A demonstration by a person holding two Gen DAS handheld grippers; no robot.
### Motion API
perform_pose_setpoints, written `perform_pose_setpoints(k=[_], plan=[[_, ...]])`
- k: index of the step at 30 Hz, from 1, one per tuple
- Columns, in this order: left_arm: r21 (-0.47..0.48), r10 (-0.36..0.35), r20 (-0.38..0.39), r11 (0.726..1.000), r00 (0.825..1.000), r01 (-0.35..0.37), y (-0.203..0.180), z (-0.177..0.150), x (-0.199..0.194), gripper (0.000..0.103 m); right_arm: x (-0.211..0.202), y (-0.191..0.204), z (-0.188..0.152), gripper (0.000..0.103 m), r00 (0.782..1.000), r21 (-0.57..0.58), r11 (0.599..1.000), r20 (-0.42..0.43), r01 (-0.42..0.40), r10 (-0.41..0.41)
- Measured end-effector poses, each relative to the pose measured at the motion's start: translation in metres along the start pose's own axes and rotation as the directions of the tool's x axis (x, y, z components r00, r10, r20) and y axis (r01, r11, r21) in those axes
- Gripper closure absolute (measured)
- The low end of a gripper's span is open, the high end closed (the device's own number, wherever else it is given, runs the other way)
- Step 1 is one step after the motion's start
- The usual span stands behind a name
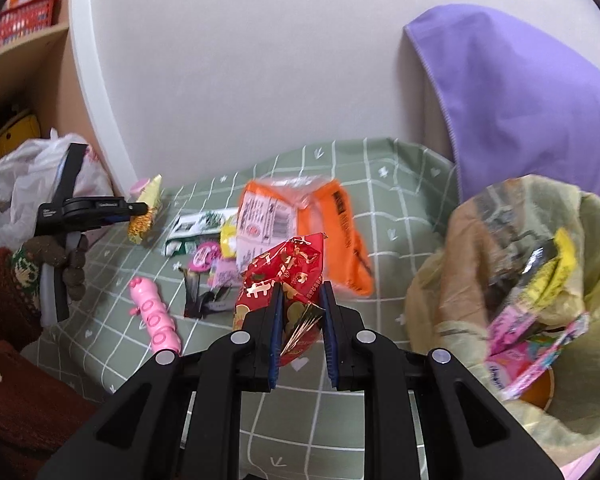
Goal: Collect trash
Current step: 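Carry the chip wrapper and red snack bag into the yellow trash bag and release both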
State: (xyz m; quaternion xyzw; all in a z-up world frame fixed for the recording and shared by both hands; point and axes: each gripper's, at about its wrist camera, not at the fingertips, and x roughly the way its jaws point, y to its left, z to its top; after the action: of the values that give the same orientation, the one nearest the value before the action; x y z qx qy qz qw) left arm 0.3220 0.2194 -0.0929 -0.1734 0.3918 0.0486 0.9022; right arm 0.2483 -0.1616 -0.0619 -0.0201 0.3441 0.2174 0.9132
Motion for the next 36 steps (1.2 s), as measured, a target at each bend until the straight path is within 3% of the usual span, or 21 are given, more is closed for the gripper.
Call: perform_pose_setpoints(k=[3, 7, 9, 12, 13, 15, 18, 19, 20, 22, 24, 27, 28, 31, 33, 35, 36], plan=[[0.068, -0.045, 0.071, 0.997, 0.996, 0.04, -0.026, 0.009, -0.021, 0.075, -0.005, -0.005, 0.005, 0.085, 1.0, 0.011, 1.0, 0.018, 0.017, -0.017], [0.2, -0.145, 0.133, 0.973, 0.981, 0.116, -0.076, 0.019, -0.046, 0.075, -0.015, -0.01, 0.012, 0.085, 0.998, 0.003, 0.999, 0.046, 0.043, -0.044], [0.26, -0.205, 0.152, 0.952, 0.967, 0.161, -0.101, 0.023, -0.059, 0.075, -0.023, -0.013, 0.02, 0.085, 0.995, -0.008, 0.997, 0.069, 0.076, -0.076], [0.342, -0.328, 0.154, 0.903, 0.932, 0.261, -0.147, 0.033, -0.076, 0.075, -0.041, -0.021, 0.034, 0.085, 0.986, -0.01, 0.993, 0.116, 0.122, -0.12], [0.378, -0.39, 0.147, 0.871, 0.909, 0.313, -0.17, 0.037, -0.083, 0.075, -0.051, -0.026, 0.04, 0.085, 0.98, -0.004, 0.99, 0.143, 0.143, -0.141], [0.419, -0.457, 0.134, 0.83, 0.879, 0.367, -0.197, 0.041, -0.091, 0.075, -0.074, -0.038, 0.053, 0.085, 0.961, 0.02, 0.982, 0.201, 0.188, -0.188], [0.485, -0.573, 0.086, 0.739, 0.815, 0.468, -0.244, 0.042, -0.105, 0.075, -0.106, -0.054, 0.065, 0.085, 0.93, 0.056, 0.967, 0.265, 0.247, -0.253], [0.509, -0.617, 0.046, 0.691, 0.786, 0.513, -0.264, 0.041, -0.108, 0.075, -0.113, -0.058, 0.066, 0.085, 0.921, 0.062, 0.961, 0.276, 0.269, -0.276], [0.519, -0.638, 0.016, 0.664, 0.77, 0.539, -0.275, 0.039, -0.109, 0.075, -0.12, -0.062, 0.068, 0.085, 0.91, 0.067, 0.953, 0.284, 0.295, -0.301], [0.531, -0.688, -0.091, 0.578, 0.72, 0.619, -0.302, 0.032, -0.105, 0.075, -0.136, -0.075, 0.068, 0.085, 0.883, 0.085, 0.931, 0.295, 0.355, -0.364], [0.535, -0.71, -0.174, 0.514, 0.682, 0.671, -0.322, 0.022, -0.098, 0.075, -0.15, -0.09, 0.064, 0.085, 0.861, 0.12, 0.91, 0.295, 0.397, -0.414], [0.533, -0.707, -0.287, 0.443, 0.646, 0.721, -0.344, 0.003, -0.083, 0.075, -0.168, -0.108, 0.054, 0.085, 0.837, 0.169, 0.883, 0.283, 0.437, -0.468], [0.522, -0.695, -0.352, 0.41, 0.627, 0.748, -0.355, -0.008, -0.073, 0.075, -0.171, -0.11, 0.052, 0.085, 0.833, 0.181, 0.878, 0.278, 0.444, -0.479], [0.497, -0.661, -0.462, 0.359, 0.592, 0.79, -0.371, -0.033, -0.054, 0.075, -0.177, -0.122, 0.041, 0.085, 0.823, 0.216, 0.861, 0.259, 0.461, -0.505], [0.507, -0.616, -0.518, 0.338, 0.593, 0.793, -0.387, -0.05, -0.036, 0.074, -0.177, -0.129, 0.034, 0.085, 0.821, 0.233, 0.852, 0.242, 0.468, -0.517], [0.524, -0.542, -0.578, 0.327, 0.61, 0.786, -0.41, -0.071, -0.018, 0.075, -0.176, -0.133, 0.03, 0.085, 0.82, 0.249, 0.846, 0.228, 0.472, -0.524], [0.543, -0.495, -0.597, 0.331, 0.632, 0.772, -0.42, -0.081, -0.007, 0.075, -0.175, -0.134, 0.028, 0.085, 0.821, 0.255, 0.844, 0.222, 0.472, -0.526]])
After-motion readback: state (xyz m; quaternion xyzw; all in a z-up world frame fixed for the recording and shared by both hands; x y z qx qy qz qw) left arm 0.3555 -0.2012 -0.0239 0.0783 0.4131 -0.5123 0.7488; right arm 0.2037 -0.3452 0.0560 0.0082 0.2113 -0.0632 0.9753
